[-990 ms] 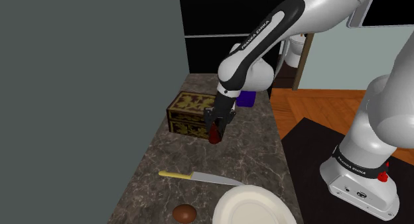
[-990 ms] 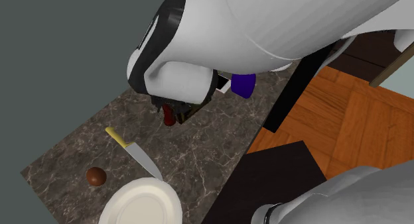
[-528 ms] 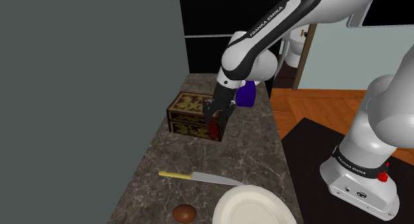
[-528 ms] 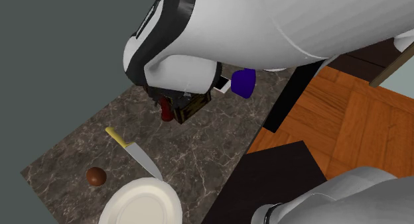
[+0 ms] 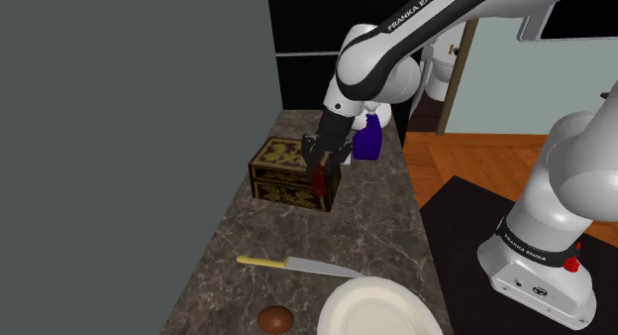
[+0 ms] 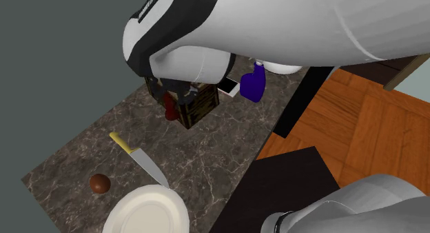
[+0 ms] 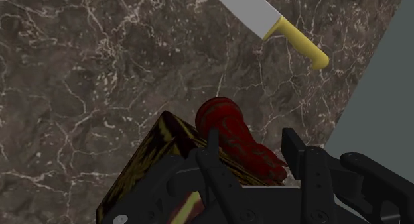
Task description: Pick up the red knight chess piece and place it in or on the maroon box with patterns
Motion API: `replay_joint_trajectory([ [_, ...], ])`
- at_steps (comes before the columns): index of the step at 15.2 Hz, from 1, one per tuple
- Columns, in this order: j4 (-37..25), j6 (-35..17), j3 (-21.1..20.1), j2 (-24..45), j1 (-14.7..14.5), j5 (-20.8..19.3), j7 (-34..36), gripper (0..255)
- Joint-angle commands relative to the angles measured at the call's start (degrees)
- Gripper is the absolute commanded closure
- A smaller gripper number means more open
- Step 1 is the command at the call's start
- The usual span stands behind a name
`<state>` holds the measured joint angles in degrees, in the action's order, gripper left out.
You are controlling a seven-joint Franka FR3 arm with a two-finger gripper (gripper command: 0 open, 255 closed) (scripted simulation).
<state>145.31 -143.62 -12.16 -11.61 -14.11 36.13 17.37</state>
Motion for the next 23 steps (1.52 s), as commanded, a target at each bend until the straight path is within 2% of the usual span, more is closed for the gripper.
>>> replay_joint_trajectory([
  [1, -0.6, 1.8, 0.0, -1.2, 0.3, -1.0, 1.2, 255],
  [19, -7.8, 15.7, 0.8, -8.8, 2.2, -6.7, 8.2, 255],
  [20, -7.8, 15.8, 0.8, -8.8, 2.2, -6.7, 8.2, 255],
  [23, -13.9, 17.1, 2.3, -3.4, 3.6, -8.3, 6.8, 255],
])
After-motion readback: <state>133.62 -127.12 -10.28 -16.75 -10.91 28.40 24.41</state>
